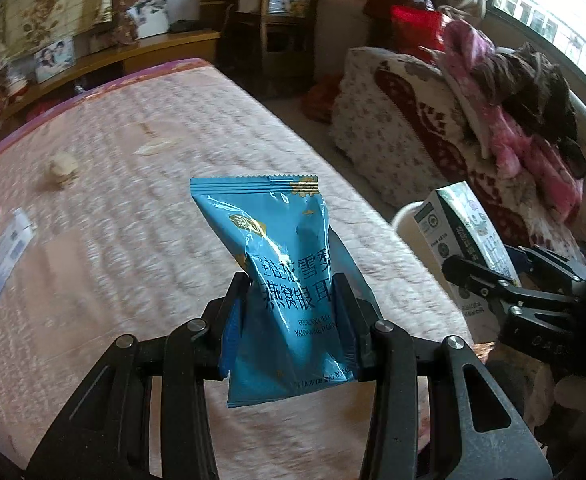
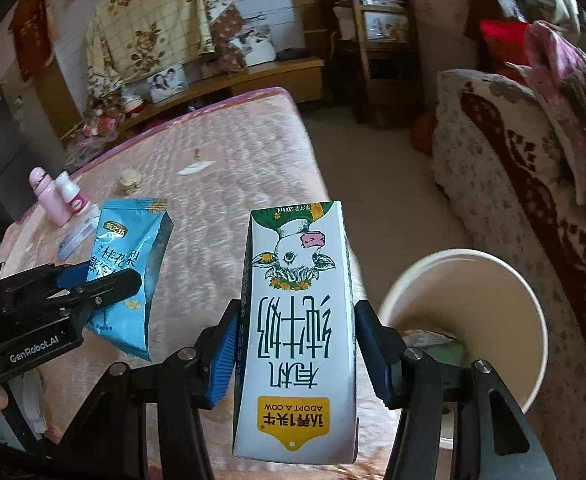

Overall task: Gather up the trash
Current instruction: 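Carry blue bag and milk carton over the white bucket and open both tools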

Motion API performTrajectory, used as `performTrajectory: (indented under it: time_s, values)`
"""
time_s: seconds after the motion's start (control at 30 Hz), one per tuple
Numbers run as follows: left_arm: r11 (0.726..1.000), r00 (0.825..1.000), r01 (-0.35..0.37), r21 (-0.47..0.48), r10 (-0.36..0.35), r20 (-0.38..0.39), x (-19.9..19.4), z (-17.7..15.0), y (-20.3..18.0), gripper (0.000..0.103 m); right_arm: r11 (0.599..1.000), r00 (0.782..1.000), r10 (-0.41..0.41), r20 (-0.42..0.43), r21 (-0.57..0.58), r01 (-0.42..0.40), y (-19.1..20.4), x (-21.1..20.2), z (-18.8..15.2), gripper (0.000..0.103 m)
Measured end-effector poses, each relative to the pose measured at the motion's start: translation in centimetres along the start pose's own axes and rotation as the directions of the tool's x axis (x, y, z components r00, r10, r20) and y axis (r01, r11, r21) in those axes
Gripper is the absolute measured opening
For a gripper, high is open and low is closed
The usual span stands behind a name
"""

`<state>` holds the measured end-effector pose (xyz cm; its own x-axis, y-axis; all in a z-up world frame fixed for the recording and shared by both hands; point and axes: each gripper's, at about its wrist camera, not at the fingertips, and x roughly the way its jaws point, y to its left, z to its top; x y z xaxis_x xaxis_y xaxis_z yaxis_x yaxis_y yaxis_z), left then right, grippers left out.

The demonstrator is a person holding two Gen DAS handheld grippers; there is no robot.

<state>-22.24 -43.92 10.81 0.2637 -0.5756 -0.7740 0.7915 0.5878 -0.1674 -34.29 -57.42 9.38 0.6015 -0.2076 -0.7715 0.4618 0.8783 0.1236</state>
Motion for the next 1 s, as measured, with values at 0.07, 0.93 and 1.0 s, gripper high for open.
performTrajectory:
  time_s: [0.07, 0.93, 1.0]
  values:
    - [1.0, 1.0, 0.019, 0.018, -0.019, -0.003, 0.5, 0.4, -1.4, 0.039, 1.0, 1.0, -0.019, 0.001, 0.009, 0.019, -1.1, -0.3, -0.2, 0.054]
    - [0.967, 0.975, 0.219, 0.128, -0.21, -0.08, 7.1, 3.7, -14.6, 0.042, 0.941, 0.973, -0.229, -0.034, 0.248, 0.23, -16.9, -2.6, -2.9, 0.054]
    - [0.964, 0.97, 0.24, 0.118, -0.232, -0.076, 7.3, 3.8, -14.7, 0.046, 0.935, 0.972, -0.234, -0.036, 0.266, 0.235, -17.5, -2.5, -3.0, 0.054]
